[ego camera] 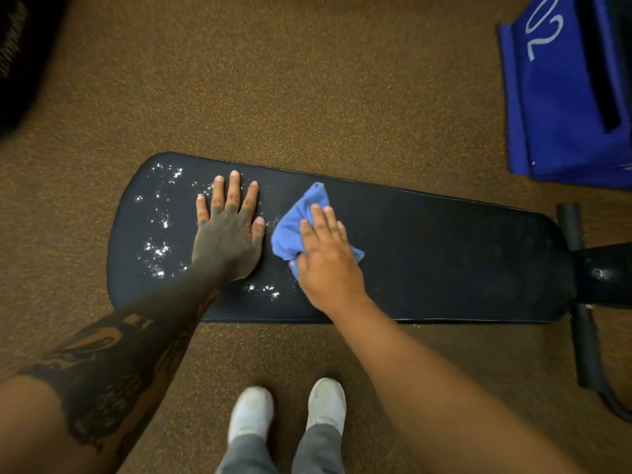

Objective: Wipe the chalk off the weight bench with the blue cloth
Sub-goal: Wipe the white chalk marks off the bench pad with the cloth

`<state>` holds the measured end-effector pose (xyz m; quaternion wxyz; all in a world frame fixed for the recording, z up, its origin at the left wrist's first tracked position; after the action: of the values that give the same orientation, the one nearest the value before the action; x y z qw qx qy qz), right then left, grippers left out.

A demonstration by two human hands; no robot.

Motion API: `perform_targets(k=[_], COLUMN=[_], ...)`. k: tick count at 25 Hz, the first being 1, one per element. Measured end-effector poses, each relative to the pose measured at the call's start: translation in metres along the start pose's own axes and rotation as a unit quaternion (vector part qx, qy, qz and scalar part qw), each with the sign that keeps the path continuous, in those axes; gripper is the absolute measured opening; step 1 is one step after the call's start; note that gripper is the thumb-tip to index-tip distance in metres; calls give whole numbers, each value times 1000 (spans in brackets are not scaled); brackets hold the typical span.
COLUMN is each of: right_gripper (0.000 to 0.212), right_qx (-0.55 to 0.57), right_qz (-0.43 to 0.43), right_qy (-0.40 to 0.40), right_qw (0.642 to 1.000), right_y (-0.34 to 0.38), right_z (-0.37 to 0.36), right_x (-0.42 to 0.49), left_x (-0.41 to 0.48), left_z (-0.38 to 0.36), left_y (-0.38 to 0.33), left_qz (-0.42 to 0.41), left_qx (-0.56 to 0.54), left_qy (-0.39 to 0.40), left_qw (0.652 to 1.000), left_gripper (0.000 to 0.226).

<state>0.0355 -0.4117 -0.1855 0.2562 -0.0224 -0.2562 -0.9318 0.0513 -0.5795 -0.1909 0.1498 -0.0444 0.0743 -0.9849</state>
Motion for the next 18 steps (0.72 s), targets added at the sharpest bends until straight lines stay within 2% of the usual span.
perform_targets(k=[4, 6, 9, 13, 15, 18], right_gripper=[65, 62, 65, 61, 62, 62], right_qx=[-115, -106, -71, -25, -20, -26], right_qz=[-92, -120, -70, -13, -47, -158], right_qy=[-35, -32, -10, -15, -53, -90], right_qw=[988, 987, 995, 999, 997, 983], right_y=[-40, -37, -6, 13, -7, -23], right_z=[21, 15, -3, 2, 14, 17], right_x=[40, 65, 62, -3, -21, -10], left_x=[-1, -1, -1, -1, -1, -1], left_z=[2, 0, -2, -1, -1, 0], left_y=[-1, -1, -1, 1, 1, 0], left_qz=[-4, -9, -12, -16, -19, -22], left_qx=[13, 19, 19, 12, 12, 11], left_qy=[4, 5, 1, -3, -2, 1], left_qw=[1000, 1000, 1000, 1000, 1000, 1000], left_gripper=[63, 63, 64, 64, 64, 64])
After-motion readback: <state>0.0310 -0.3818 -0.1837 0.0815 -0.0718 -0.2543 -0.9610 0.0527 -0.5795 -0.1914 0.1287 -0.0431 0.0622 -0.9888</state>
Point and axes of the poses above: each hand's wrist, its own x-axis towards the middle knuckle, its own z-axis out of the back of the hand, y = z × x, the point moved 5 cm from there along x, towards the middle knuckle, and after that the axes turned 15 degrees about -y, right-handed, at the moved point
